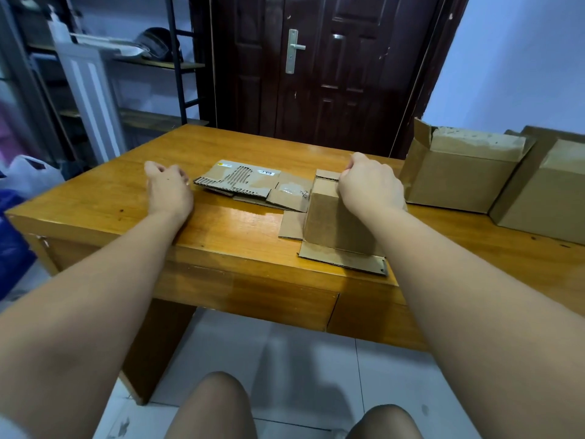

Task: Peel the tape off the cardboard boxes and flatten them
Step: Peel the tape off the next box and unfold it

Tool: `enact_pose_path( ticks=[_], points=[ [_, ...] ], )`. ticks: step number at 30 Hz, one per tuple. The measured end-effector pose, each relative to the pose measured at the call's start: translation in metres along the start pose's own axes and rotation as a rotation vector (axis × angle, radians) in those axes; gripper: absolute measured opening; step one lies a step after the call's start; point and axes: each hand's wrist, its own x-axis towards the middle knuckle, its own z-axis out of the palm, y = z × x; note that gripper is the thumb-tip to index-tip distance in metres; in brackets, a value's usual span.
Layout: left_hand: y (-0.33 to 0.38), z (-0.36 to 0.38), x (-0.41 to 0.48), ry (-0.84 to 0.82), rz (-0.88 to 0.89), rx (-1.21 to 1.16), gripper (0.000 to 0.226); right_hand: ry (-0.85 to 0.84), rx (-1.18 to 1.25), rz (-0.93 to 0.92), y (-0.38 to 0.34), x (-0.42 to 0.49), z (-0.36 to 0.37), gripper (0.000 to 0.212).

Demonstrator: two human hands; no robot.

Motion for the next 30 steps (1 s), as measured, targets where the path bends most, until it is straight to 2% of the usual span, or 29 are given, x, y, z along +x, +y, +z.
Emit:
enact_pose_path(
  ticks=[7,9,13,15,18,20,22,25,30],
  points=[
    [0.003,-0.005,-0.001,0.029,-0.132,-0.083,0.043,0.014,-0.008,0.008,0.0,0.002,0.002,0.031],
    [0.006,-0.008,-0.004,0.078,-0.067,-0.041,0.045,0.017,-0.012,0.003,0.0,0.002,0.002,0.03],
    [0.027,-0.008,-0.021,0.093,0.242,-0.027,0.043,0.022,-0.012,0.002,0.0,0.004,0.004,0.03],
    [0.056,-0.01,-0.039,-0.059,0.332,-0.191,0.034,0.022,-0.019,-0.009,0.0,0.005,0.004,0.03],
    [0.107,-0.021,-0.072,-0.417,0.452,-0.399,0.03,0.026,-0.016,-0.017,0.001,0.005,0.004,0.03],
    [0.134,-0.025,-0.089,-0.527,0.516,-0.452,0.024,0.03,0.017,0.015,0.001,0.005,0.003,0.03],
    [0.15,-0.021,-0.099,-0.528,0.511,-0.421,0.031,0.019,0.096,0.057,0.003,0.006,0.001,0.034],
    [0.156,-0.014,-0.104,-0.476,0.403,-0.394,0.051,-0.023,0.2,0.062,0.009,0.006,-0.003,0.041],
    [0.167,-0.016,-0.111,-0.417,0.302,-0.302,0.064,-0.029,0.262,-0.032,0.019,0.004,-0.008,0.026]
  ],
)
